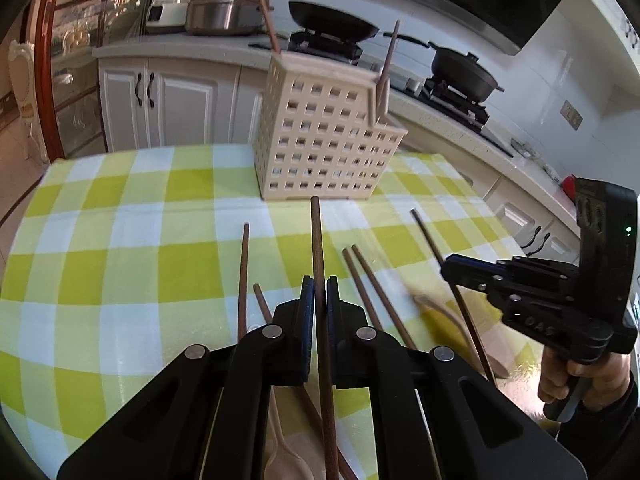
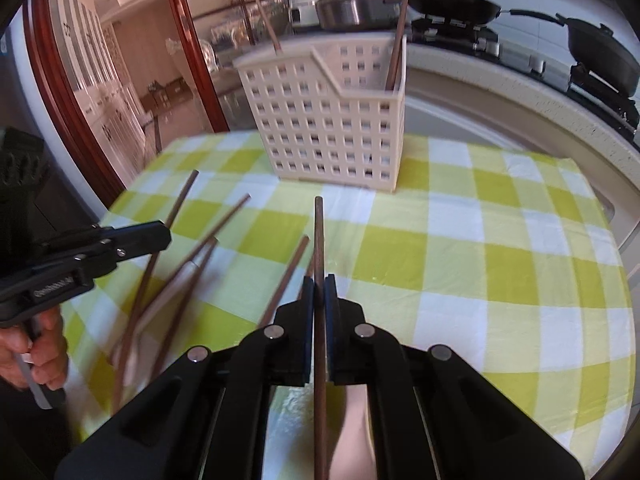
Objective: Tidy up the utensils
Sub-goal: 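Raise the left tool's chopstick over the caddy while the right tool carries its chopstick there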
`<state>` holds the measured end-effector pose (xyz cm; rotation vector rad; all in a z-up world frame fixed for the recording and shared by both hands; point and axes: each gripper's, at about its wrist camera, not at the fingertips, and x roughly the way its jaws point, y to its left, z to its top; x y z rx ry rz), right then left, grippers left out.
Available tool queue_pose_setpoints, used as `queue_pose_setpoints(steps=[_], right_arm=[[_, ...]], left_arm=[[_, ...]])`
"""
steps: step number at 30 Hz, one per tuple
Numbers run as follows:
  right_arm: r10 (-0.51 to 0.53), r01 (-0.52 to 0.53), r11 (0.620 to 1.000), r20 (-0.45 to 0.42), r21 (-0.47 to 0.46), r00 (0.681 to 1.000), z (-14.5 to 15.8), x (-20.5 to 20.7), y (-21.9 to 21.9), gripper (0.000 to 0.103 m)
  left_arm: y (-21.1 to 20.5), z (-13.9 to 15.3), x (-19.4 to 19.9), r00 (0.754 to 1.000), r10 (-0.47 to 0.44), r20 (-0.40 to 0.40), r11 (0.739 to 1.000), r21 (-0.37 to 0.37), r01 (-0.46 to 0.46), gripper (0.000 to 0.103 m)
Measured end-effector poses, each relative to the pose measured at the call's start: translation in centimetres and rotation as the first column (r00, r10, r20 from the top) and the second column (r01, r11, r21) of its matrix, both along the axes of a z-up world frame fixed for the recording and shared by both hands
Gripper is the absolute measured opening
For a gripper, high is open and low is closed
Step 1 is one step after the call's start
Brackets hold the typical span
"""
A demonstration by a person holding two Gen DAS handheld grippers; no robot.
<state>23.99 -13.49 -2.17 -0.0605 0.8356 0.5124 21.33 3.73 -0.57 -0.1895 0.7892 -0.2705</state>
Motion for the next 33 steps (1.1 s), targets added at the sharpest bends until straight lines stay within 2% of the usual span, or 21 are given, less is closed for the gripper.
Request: queue_pose_setpoints(steps=[11, 16, 23, 33], right_arm=[[0.009, -0.021, 0.997, 0.159, 0.071, 0.987, 7.4, -4.7, -1.5, 0.005], [0.000, -0.018, 0.996, 0.200, 0.088, 0.980, 9.3, -6.3, -2.3, 0.005], [-0.014, -0.011, 0.995, 0.241, 0.101, 0.970, 11.1, -7.6, -3.1, 0.005], [-0.024, 0.000, 0.995, 0.237, 0.103, 0.971, 11.0, -7.2, -3.3, 0.005]], left_arm=[[-0.7, 6.7, -3.8, 0.986, -0.005, 0.164, 0.999, 0.037, -0.001, 0.004], [-1.2, 7.9, -4.8, 0.981, -0.009, 0.193, 0.999, 0.046, 0.000, 0.004], [-1.7, 9.6, -5.9, 0.973, -0.013, 0.232, 0.999, 0.054, 0.001, 0.004], [-1.7, 9.7, -5.4, 0.973, 0.002, 0.231, 0.998, 0.057, -0.016, 0.003]])
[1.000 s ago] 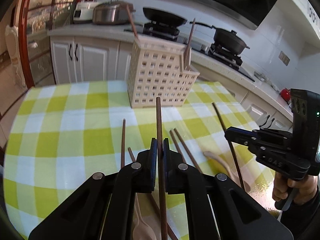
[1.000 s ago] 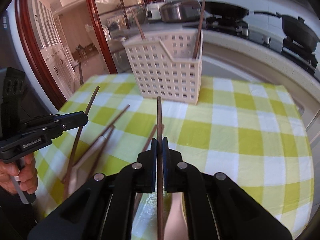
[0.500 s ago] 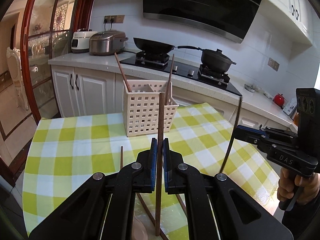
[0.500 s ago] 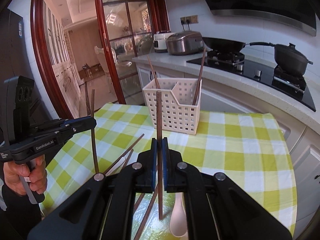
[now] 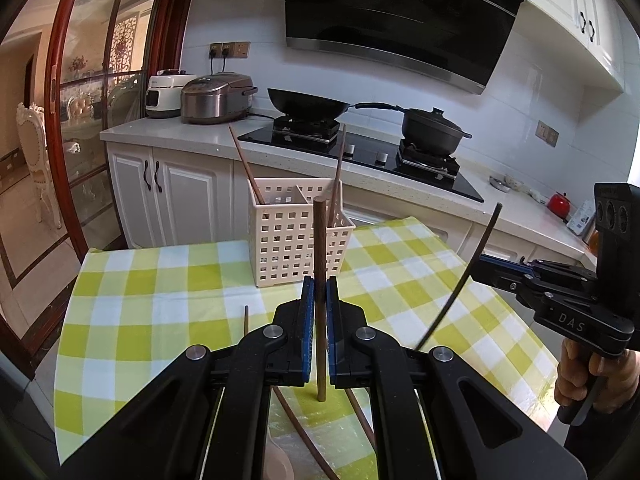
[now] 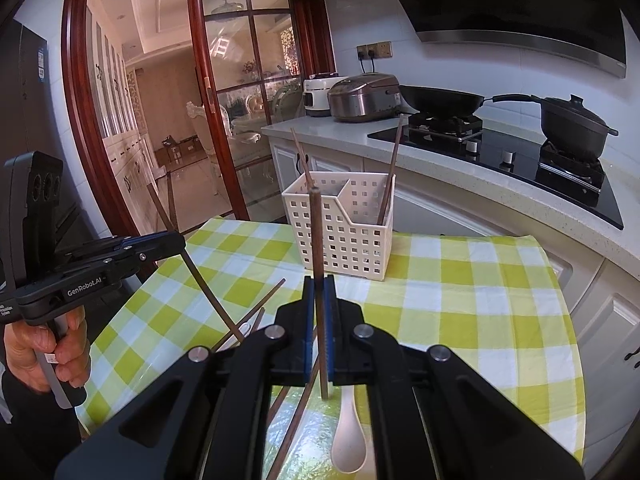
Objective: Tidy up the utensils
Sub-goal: 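Raise the left tool's chopstick over the caddy while the right tool carries its chopstick there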
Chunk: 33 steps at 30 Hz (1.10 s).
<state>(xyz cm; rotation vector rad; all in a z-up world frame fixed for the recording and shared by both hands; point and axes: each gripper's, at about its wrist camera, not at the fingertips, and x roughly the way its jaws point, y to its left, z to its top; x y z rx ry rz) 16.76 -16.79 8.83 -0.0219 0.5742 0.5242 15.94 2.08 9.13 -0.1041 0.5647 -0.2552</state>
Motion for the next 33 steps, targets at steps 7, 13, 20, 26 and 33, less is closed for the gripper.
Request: queue_pose_setpoints(steps=[7, 13, 20, 26, 33], right_arm=[[-0.003, 0.003, 1.000, -0.006, 0.005, 1.000, 0.1, 0.3, -0.1, 0.005], [0.007, -0.007, 1.000, -0.004, 0.003, 1.000, 1.2, 1.5, 0.1, 0.005], [0.014, -0.015, 1.000, 0.025, 0.015, 1.000, 5.4, 4.7, 0.5, 0.005], [-0.013, 0.011, 0.999, 0.058, 0.035, 0.998, 9.8, 9.0, 1.0, 0.005], [-0.049, 0.045, 0.998, 0.084, 0.047, 0.995, 12.9, 14.0, 1.8, 0.005]], left_arm=[[-0.1, 0.2, 0.3, 1.000, 0.002, -0.006, 1.000, 0.009, -0.001, 0.003], [-0.1, 1.6, 0.9, 1.000, -0.009, 0.000, 1.000, 0.010, 0.009, 0.003], [-0.1, 6.0, 3.0, 0.999, -0.029, 0.043, 1.000, 0.013, 0.028, 0.003], [-0.4, 11.4, 6.5, 0.995, -0.032, 0.095, 0.999, 0.035, 0.028, 0.003], [-0.4, 15.6, 11.4, 0.992, -0.005, 0.130, 0.997, 0.072, -0.004, 0.003]])
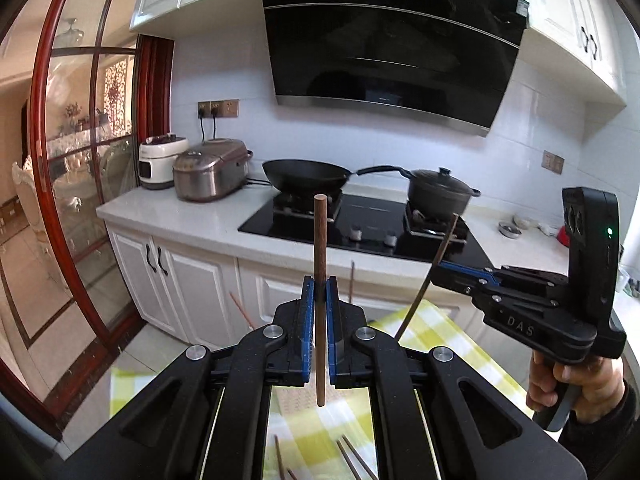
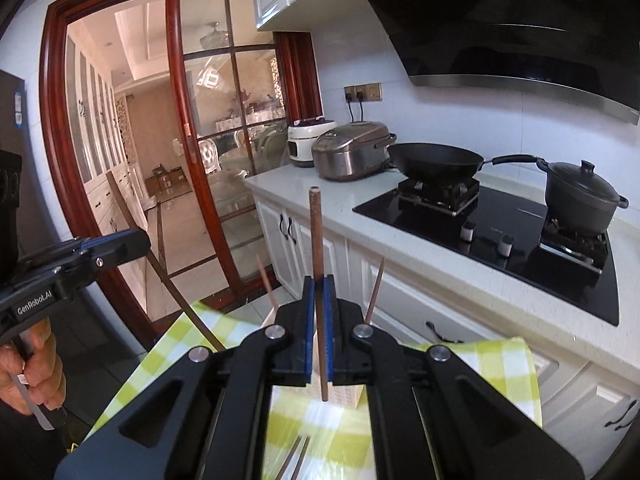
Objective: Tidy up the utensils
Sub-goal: 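Raise the left tool's chopstick over the caddy while the right tool carries its chopstick there, then open the left tool to drop its chopstick in the caddy while the right tool releases too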
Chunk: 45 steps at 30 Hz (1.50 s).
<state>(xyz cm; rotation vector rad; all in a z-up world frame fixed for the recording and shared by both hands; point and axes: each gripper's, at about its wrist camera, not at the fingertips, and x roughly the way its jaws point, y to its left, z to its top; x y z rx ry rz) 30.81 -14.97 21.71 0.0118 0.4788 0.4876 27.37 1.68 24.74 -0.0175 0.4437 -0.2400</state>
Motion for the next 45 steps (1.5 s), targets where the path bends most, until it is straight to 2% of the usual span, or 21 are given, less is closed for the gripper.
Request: queue_pose_setpoints(steps=[5, 9, 22, 30, 36, 39, 40, 42, 43, 44, 45], right_arm=[[-0.008, 0.008, 1.000, 0.009, -0.010, 1.000, 0.9, 2.8, 0.8, 0.005], [-0.004, 0.003, 1.000, -0.003, -0.015, 1.000, 0.2, 4.7, 1.6, 0.005], [0.007, -0.011, 0.999, -0.117, -0.035, 0.993, -6.8, 7.8, 3.2, 0.005], [0.018, -0.030, 0.998, -0.193, -0.059, 0.981, -10.3, 8.6, 3.8, 0.005], [0.019, -0.038, 0.996, -0.240, -0.076, 0.971, -12.4, 9.9, 4.2, 0.000], [0.002, -0.026, 0.994, -0.231, -0.102, 0.973, -12.7, 10.5, 4.5, 0.004], [-0.008, -0.016, 0.994, -0.224, -0.108, 0.974, -12.7, 10.7, 4.6, 0.010], [-0.024, 0.001, 0.993, -0.200, -0.116, 0.979, -12.4, 10.6, 4.4, 0.020], [-0.030, 0.007, 0.993, -0.184, -0.121, 0.983, -12.2, 10.4, 4.3, 0.025], [-0.032, 0.010, 0.992, -0.176, -0.123, 0.984, -11.9, 10.2, 4.1, 0.028], [-0.037, 0.017, 0.992, -0.165, -0.124, 0.986, -11.7, 9.9, 3.8, 0.032]], left_arm=[[0.0, 0.7, 3.1, 0.999, 0.033, -0.001, 0.999, 0.029, -0.033, 0.003], [-0.2, -0.6, 5.5, 0.999, 0.046, -0.018, 0.998, 0.040, -0.045, 0.003], [-0.2, -7.9, 8.9, 0.987, 0.084, -0.136, 0.994, 0.080, -0.073, 0.003], [-0.5, -11.8, 10.8, 0.966, 0.086, -0.245, 0.993, 0.100, -0.063, 0.003], [-0.1, -12.8, 12.1, 0.954, 0.092, -0.286, 0.993, 0.103, -0.065, 0.004], [0.2, -12.8, 12.9, 0.948, 0.094, -0.303, 0.994, 0.088, -0.071, 0.004], [0.3, -12.8, 13.0, 0.949, 0.093, -0.302, 0.994, 0.087, -0.069, 0.005], [0.4, -12.6, 12.7, 0.951, 0.090, -0.295, 0.994, 0.081, -0.069, 0.009], [0.4, -12.5, 12.5, 0.953, 0.086, -0.290, 0.995, 0.075, -0.067, 0.017], [0.6, -12.4, 12.1, 0.956, 0.083, -0.280, 0.996, 0.067, -0.066, 0.031], [0.7, -12.3, 11.7, 0.960, 0.084, -0.267, 0.996, 0.063, -0.070, 0.038]])
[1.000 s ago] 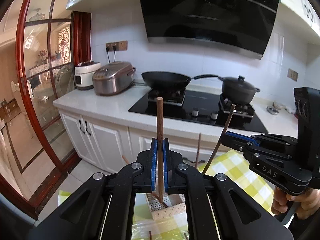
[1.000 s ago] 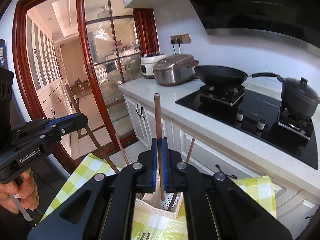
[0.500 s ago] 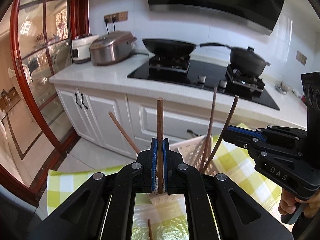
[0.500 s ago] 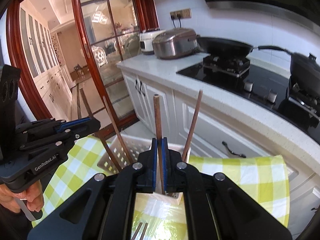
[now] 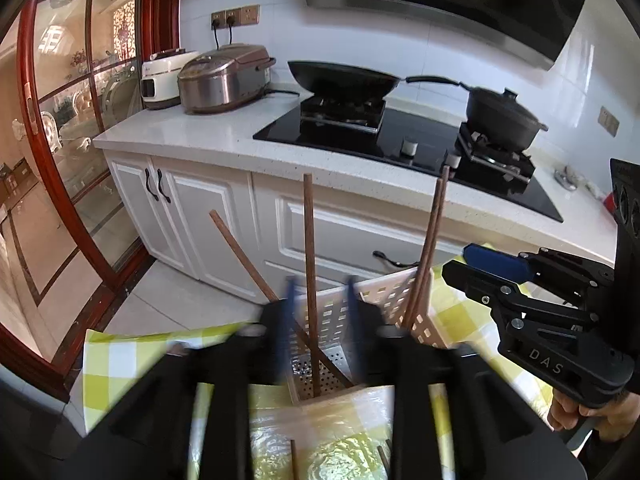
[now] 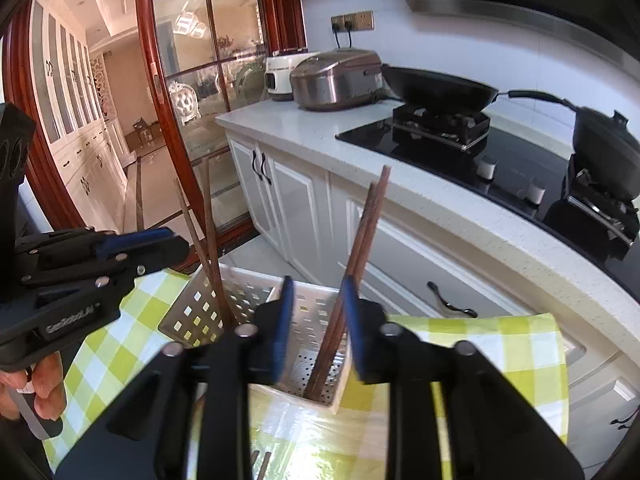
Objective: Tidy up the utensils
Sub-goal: 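Open the left tool to drop its chopstick in the caddy while the right tool releases too, then move both open tools back down toward the remaining chopsticks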
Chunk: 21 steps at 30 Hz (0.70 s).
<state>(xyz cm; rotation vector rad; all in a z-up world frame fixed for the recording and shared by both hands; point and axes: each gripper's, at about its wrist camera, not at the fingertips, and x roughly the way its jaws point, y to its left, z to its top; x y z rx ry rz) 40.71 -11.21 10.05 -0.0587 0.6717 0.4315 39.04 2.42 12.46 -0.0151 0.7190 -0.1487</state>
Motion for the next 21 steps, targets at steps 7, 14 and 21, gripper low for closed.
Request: queue_pose_setpoints(steps=[7, 14, 21], right_arm=[[-0.037, 0.037, 0.999, 0.036, 0.018, 0.999, -1.2, -4.0, -2.8, 0.047], [-0.066, 0.068, 0.996, -0.049, 0.052, 0.997, -8.1, -10.0, -5.7, 0.052], [-0.067, 0.071, 0.997, -0.118, 0.025, 0.991, -12.9, -15.3, -7.2, 0.055]], left_arm=[[1.0, -0.7, -3.9, 0.999, 0.002, 0.039, 0.997, -0.071, 0.001, 0.046], [2.0, -5.7, -9.0, 0.999, -0.009, -0.037, 0.985, -0.172, 0.002, 0.047], [2.8, -11.6, -13.3, 0.991, 0.029, -0.134, 0.976, -0.208, -0.057, 0.059]])
